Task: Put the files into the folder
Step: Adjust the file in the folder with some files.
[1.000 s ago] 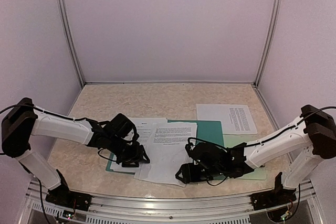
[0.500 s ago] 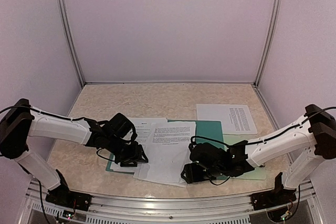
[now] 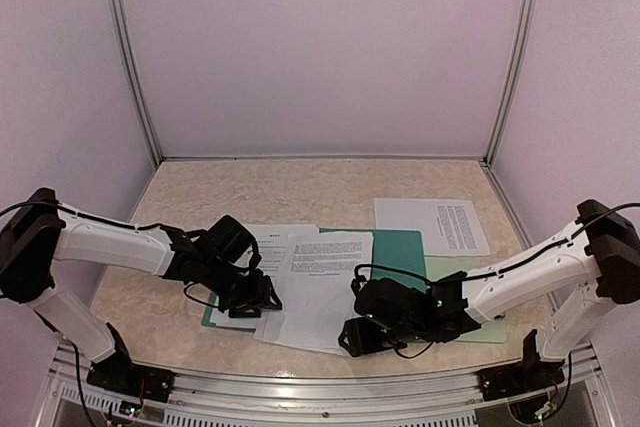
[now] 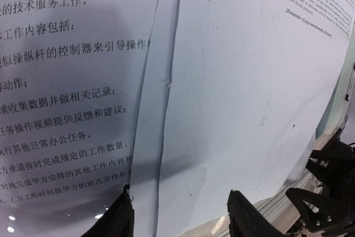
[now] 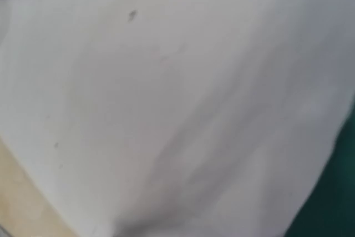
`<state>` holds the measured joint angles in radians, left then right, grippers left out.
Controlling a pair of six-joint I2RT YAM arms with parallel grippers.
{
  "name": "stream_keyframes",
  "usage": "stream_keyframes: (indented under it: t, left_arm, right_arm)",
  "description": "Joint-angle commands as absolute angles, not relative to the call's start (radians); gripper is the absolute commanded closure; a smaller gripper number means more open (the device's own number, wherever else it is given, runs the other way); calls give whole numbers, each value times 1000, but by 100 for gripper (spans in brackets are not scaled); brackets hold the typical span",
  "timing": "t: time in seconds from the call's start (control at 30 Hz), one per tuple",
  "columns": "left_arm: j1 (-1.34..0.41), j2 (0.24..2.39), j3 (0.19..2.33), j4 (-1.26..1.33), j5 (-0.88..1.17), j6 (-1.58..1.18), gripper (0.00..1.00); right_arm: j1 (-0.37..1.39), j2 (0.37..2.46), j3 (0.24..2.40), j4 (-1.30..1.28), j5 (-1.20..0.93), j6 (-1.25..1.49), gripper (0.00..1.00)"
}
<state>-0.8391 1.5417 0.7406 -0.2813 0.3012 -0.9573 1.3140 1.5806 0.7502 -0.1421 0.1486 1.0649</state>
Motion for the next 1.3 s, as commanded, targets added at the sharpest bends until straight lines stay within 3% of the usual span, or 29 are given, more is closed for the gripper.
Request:
stream_keyframes:
  t: [0.0,0.67,0.9,1.07,1.27]
  left_arm:
    - [-850,1532,759,-306,278,-941,45]
    - [-859,1518,776,-328,263,-934,45]
    - [-858,1479,816,-386,208,-901,44]
    - [-830,1470,855,-396,186,-865,44]
    - [-769,1529,925,-373,189,-810,44]
  right_arm:
    - [1337,1602,775,-149,147,1082,42]
    - [1368,1633,866,-308,233,1065,40]
    - [1358,1518,857,-401,314,1082,32]
    - [1276,1439,802,-384,333,1053,28]
    - [1084,1339,672,-154,256,946,29]
